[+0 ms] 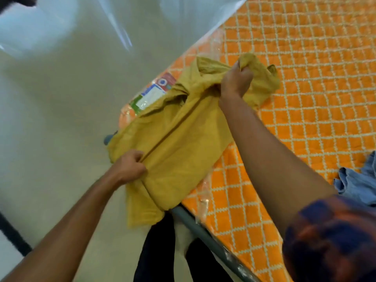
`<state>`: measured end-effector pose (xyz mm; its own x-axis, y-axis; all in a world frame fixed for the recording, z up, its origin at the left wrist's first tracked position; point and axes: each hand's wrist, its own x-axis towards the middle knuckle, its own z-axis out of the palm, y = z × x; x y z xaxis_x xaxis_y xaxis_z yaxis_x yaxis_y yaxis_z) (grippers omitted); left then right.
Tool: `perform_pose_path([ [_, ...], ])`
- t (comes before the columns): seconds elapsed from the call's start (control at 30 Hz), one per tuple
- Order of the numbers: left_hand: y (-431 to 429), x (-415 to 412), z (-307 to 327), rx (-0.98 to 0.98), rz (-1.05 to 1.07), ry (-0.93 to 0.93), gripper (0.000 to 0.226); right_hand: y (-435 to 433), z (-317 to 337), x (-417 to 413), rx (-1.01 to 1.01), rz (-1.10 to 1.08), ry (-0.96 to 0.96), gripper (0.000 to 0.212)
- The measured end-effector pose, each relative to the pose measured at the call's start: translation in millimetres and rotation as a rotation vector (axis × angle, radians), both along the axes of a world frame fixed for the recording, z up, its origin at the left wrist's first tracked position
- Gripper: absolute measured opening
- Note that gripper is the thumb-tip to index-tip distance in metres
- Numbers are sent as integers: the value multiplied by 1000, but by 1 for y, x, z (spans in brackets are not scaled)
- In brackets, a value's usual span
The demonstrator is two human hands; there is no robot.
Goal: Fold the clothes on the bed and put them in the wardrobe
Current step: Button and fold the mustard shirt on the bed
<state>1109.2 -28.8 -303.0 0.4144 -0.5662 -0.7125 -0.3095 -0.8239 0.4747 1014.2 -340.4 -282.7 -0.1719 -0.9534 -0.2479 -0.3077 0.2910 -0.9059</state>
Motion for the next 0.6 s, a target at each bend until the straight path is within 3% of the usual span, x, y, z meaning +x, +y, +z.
perform_pose_path([
  [0.1,0,61,-3,47,-27,-94,20,-19,-10,72,45,125,60,32],
  [0.2,4,92,-28,55,16,-167,22,-34,-35,115,121,280,149,40],
  [0.33,10,108,-65,151,-57,-257,25,-30,-77,139,121,681,379,47],
  [0.4,15,107,-70,107,24,-370,23,-23,-86,133,-7,754,425,66],
  [0.47,21,106,-72,12,121,-459,21,-12,-81,117,-280,715,458,65],
  [0.53,29,103,-78,-115,162,-477,21,6,-74,90,-542,655,619,62],
  [0.6,33,104,-83,-188,127,-499,26,31,-67,66,-637,733,815,68],
])
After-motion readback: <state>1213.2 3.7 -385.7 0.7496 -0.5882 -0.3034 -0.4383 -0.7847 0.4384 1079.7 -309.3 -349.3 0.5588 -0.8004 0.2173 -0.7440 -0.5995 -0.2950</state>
